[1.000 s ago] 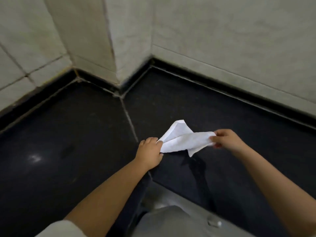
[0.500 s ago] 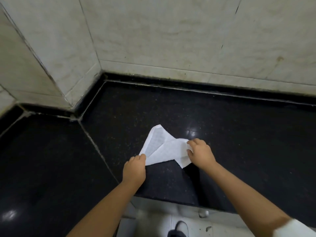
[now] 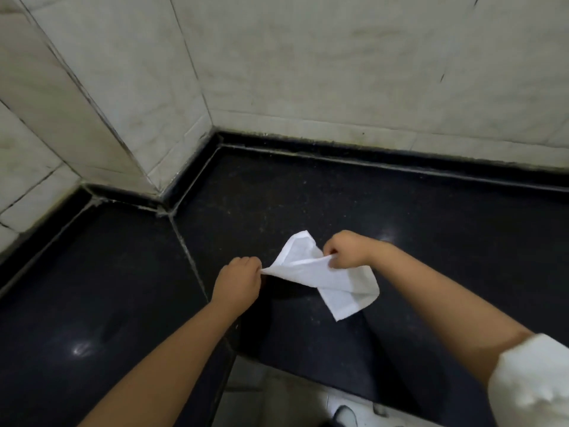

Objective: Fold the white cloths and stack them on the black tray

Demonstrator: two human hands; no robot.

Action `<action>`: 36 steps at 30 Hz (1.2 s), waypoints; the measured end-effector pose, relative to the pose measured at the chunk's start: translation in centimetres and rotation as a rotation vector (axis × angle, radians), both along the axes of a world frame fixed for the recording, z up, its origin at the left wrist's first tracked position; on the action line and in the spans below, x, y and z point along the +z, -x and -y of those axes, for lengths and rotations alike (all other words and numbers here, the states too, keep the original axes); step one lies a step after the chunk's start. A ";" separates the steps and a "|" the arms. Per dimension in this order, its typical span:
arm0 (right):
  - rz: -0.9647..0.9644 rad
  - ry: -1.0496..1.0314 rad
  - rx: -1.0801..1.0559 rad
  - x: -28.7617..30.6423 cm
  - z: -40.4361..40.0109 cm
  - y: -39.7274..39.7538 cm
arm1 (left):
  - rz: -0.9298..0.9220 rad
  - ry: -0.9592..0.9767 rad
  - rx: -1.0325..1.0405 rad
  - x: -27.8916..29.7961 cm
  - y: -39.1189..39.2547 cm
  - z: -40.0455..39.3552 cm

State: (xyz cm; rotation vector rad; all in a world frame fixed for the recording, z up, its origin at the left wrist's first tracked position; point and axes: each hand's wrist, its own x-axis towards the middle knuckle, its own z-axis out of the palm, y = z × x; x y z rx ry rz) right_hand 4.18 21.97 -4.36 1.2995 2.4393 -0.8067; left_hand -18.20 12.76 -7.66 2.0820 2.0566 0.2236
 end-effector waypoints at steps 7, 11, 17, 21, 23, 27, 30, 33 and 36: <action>-0.098 -0.431 -0.271 10.1 -5.4 -8.8 | 0.204 -0.244 0.068 9.1 -7.1 -8.6; -0.246 -0.690 -0.456 12.2 -4.7 -12.7 | 0.211 -0.536 -0.032 12.4 -9.5 -11.6; -0.060 -0.475 -0.179 5.2 2.2 -16.3 | -0.019 -0.230 -0.454 6.0 -9.1 -9.0; 0.091 0.062 -0.141 0.0 6.5 -17.1 | -0.102 0.429 -0.614 1.5 -10.1 -4.8; 0.121 0.302 -0.135 -1.1 7.4 -17.4 | -0.157 0.764 -0.698 0.8 -11.4 -3.4; 0.149 0.525 -0.227 -1.1 6.5 -18.9 | -0.094 1.013 -0.630 0.8 -13.2 -3.9; 0.077 0.382 -0.376 -1.7 5.0 -19.8 | 0.017 0.738 -0.485 0.4 -13.6 -5.8; 0.051 0.070 -0.415 -3.0 4.0 -20.0 | 0.087 0.510 -0.281 -0.6 -14.0 -6.9; 0.089 -0.111 -0.454 -4.7 3.5 -19.5 | 0.011 0.429 -0.189 -1.7 -14.8 -7.2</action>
